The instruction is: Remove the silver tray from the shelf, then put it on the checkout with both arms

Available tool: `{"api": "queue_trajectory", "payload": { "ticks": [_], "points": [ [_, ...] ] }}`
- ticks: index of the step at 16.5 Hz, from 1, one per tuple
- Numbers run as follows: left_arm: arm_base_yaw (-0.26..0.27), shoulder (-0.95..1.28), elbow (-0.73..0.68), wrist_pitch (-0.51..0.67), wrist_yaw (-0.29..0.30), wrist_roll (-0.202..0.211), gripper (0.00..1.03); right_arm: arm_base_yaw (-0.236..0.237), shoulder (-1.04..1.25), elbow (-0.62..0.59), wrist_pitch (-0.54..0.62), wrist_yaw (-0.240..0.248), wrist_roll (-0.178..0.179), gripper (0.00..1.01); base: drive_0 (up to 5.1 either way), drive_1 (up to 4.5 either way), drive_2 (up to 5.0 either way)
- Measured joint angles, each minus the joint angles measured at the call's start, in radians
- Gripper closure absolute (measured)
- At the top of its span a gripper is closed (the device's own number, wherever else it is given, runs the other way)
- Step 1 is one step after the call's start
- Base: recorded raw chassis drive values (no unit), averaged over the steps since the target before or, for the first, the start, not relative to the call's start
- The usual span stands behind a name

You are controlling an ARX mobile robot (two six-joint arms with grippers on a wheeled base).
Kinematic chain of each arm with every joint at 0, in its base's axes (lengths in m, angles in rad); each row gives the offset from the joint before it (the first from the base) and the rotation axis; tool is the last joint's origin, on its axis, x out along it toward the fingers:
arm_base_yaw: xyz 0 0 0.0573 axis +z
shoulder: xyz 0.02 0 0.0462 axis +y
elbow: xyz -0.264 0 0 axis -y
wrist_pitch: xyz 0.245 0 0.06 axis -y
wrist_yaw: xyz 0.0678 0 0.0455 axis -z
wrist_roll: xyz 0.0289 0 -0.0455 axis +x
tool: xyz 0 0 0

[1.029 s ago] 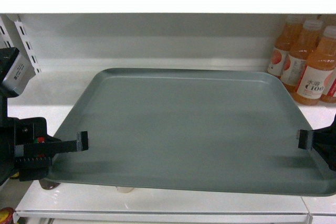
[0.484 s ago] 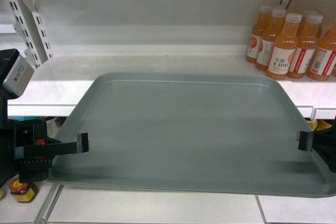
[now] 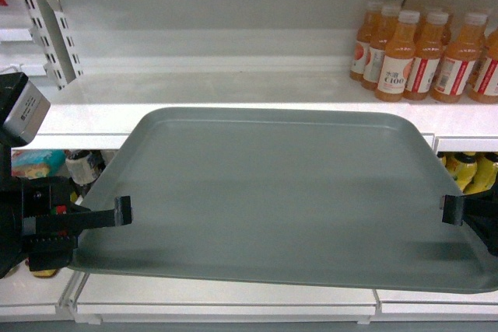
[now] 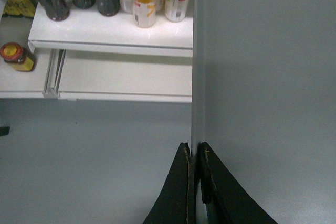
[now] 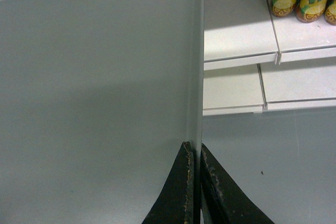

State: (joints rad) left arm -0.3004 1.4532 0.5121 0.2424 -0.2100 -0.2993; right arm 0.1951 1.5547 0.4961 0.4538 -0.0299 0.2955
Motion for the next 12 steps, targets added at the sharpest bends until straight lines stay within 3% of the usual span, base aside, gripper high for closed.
{"api": "queue_trajectory", "payload": {
  "ticks": [12],
  "points": [
    [0.002, 0.0, 0.0, 0.002, -0.003, -0.003, 1.0, 0.001, 0.0, -0.002, 0.006, 0.0, 0.0, 0.98, 0.1, -4.14, 4.4]
  ]
}}
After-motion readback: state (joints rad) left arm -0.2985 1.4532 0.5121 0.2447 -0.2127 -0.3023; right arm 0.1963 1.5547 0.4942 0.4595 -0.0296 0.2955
